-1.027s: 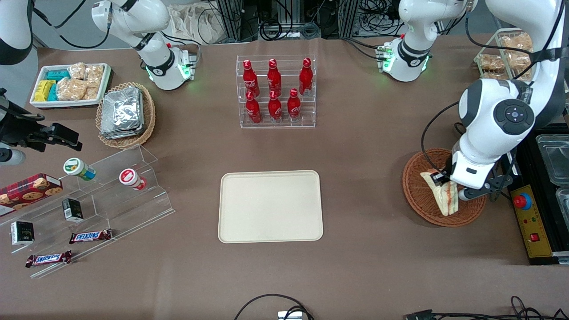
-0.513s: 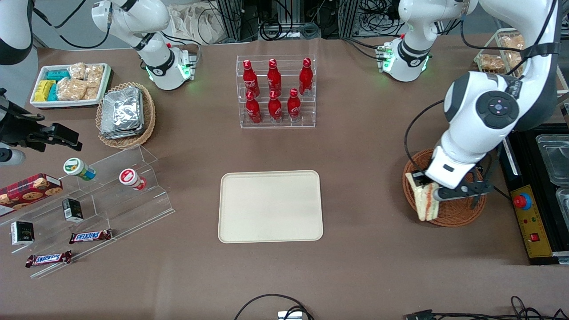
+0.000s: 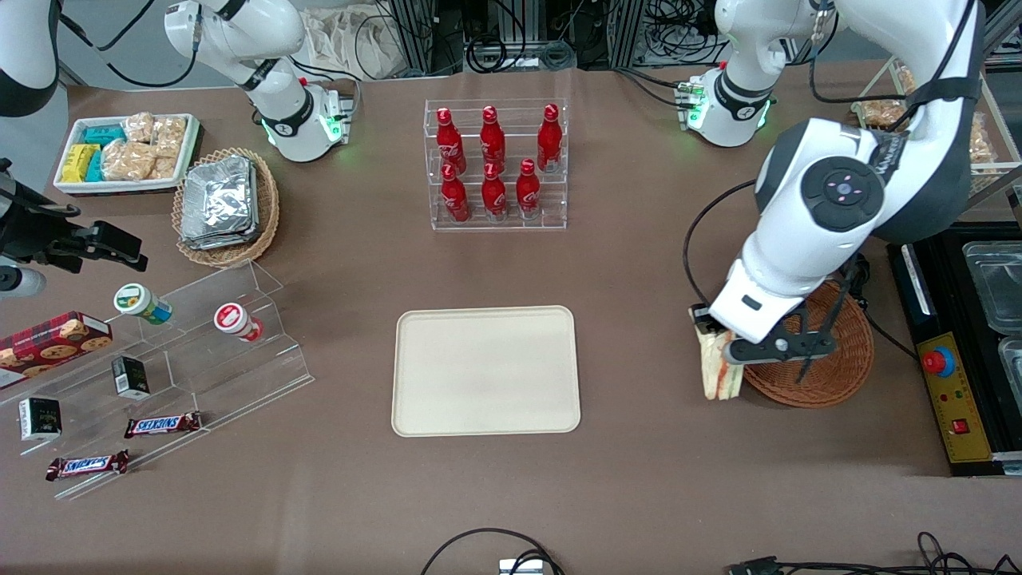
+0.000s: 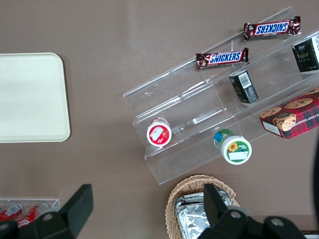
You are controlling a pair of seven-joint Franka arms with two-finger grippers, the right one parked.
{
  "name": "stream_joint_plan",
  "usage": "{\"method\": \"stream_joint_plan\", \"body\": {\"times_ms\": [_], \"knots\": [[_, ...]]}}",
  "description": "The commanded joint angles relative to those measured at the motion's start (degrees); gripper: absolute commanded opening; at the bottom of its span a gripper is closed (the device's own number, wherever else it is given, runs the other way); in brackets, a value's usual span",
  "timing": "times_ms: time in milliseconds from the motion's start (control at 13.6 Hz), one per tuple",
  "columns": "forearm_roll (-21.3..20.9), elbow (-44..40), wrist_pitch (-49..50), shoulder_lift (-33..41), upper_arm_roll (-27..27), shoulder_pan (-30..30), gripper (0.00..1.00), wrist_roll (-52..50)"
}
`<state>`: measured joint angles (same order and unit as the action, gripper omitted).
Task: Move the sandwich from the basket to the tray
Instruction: 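Lift the sandwich and carry it with the left gripper over the tray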
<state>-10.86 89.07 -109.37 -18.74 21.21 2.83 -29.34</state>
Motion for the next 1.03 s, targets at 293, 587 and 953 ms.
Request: {"method": "stream_joint_plan", "body": {"times_ms": [293, 587, 953], "knots": [[-2.68, -8.73, 3.72, -6.31, 1.37, 4.99, 0.07, -2.65], [-7.14, -13.03, 3.81, -11.92, 1.73, 11.13, 0.07, -7.82], [-7.77, -19.09, 3.02, -20.62, 1.73, 15.97, 0.07, -11.78]]}}
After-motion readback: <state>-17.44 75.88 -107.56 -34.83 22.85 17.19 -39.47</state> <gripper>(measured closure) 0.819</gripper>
